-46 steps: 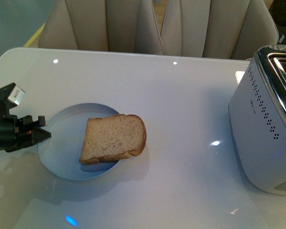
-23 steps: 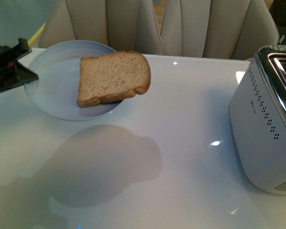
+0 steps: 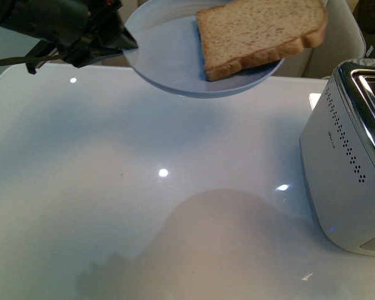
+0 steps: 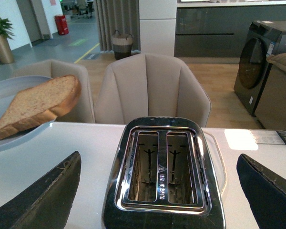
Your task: Left arm holds plate, right arm toasts bread
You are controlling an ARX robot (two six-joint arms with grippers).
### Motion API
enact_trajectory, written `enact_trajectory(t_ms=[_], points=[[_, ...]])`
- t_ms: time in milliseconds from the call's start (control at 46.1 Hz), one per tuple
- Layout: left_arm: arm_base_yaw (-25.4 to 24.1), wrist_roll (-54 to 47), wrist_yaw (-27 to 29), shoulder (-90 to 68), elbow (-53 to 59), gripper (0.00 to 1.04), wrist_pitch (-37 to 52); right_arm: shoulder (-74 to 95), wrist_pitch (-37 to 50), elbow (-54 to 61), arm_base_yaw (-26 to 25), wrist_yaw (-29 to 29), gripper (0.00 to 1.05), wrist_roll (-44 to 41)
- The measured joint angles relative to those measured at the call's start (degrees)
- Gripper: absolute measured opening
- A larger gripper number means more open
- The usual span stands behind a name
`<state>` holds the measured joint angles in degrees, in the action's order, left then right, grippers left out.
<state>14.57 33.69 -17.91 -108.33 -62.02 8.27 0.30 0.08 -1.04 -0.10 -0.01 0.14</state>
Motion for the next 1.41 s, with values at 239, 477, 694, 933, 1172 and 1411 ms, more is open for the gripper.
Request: enact_trajectory(t_ms=[239,477,694,933,1172,1411], points=[[5.7,3.9,1.7,0.1,-2.8,0.03,-2.4,0.0,0.0,0.0,0.0,0.0,0.96,0.0],[9.4,6.4,1.3,2.5,-3.7,0.03,-3.8,0.0,0.0,0.0,0.0,0.0,0.96,0.0],[9.7,6.7,1.0,3.4,-3.7,0.03,-4.2,0.0,0.0,0.0,0.0,0.0,0.96,0.0],[9.7,6.8,1.0,3.4,-3.7,0.03,-4.2,0.0,0.0,0.0,0.0,0.0,0.96,0.0],[9.7,6.8,1.0,3.4,-3.7,0.03,-4.2,0.0,0.0,0.0,0.0,0.0,0.96,0.0],[9.7,6.8,1.0,3.4,-3.7,0.03,-4.2,0.0,0.0,0.0,0.0,0.0,0.96,0.0]])
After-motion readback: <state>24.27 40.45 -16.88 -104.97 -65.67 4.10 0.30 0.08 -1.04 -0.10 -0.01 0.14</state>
